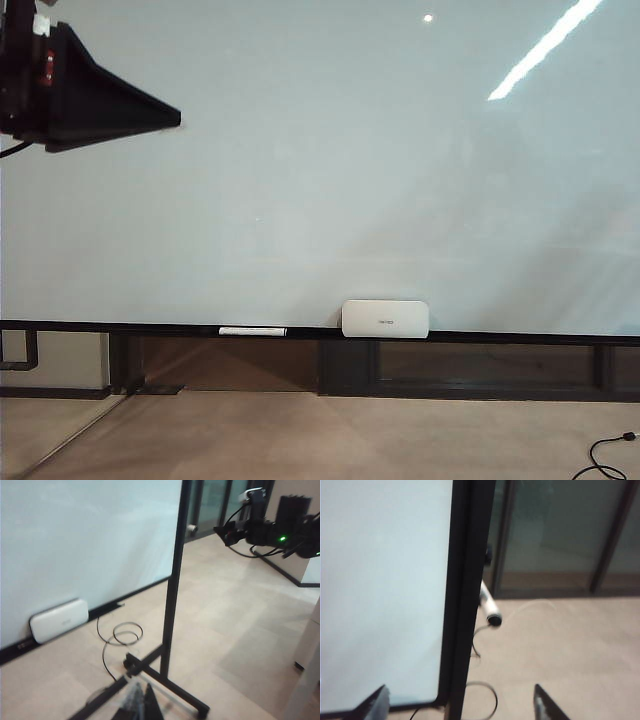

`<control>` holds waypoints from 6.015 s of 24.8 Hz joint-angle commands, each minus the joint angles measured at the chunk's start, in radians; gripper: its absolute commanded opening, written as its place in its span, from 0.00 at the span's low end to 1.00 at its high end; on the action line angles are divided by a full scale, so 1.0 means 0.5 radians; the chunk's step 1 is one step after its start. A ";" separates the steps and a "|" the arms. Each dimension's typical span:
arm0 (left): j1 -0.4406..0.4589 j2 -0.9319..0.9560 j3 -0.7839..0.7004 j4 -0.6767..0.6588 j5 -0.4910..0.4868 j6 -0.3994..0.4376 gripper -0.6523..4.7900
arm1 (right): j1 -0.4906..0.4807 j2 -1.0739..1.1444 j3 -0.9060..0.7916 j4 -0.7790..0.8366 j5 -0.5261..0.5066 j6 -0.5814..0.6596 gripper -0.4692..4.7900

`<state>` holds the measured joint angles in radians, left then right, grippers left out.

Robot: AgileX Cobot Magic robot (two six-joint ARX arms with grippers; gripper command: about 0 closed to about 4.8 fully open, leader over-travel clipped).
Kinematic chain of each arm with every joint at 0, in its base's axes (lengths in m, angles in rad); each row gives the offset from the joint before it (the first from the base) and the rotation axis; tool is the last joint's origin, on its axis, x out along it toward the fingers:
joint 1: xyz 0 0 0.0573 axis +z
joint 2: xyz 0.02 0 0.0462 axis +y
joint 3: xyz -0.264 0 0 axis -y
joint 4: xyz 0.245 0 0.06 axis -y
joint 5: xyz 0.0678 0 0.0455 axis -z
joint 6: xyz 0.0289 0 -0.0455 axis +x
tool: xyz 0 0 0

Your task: Reach to the right to find the marker pen, pick it up, and write the number 11 on the whiteboard.

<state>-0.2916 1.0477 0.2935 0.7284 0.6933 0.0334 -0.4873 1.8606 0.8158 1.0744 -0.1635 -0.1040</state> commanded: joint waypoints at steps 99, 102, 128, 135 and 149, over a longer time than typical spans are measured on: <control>-0.002 0.079 0.061 -0.095 -0.227 0.033 0.11 | -0.131 1.247 1.688 -0.183 -0.566 0.121 0.60; -0.002 0.079 0.061 -0.095 -0.227 0.037 0.11 | -0.130 1.247 1.689 -0.181 -0.558 0.114 0.60; -0.002 0.079 0.061 -0.111 -0.227 0.024 0.11 | -0.118 1.342 1.884 -0.314 -0.620 0.211 0.60; -0.002 0.079 0.061 -0.124 -0.226 0.022 0.11 | -0.122 1.336 1.884 -0.316 -0.658 0.219 0.60; -0.002 0.079 0.061 -0.124 -0.213 0.024 0.11 | -0.156 1.255 1.875 -0.407 -0.710 0.252 0.58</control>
<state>-0.2916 1.0889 0.3222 0.6598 0.5804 0.0483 -0.5629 2.4928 1.7504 0.8551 -0.5175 0.0181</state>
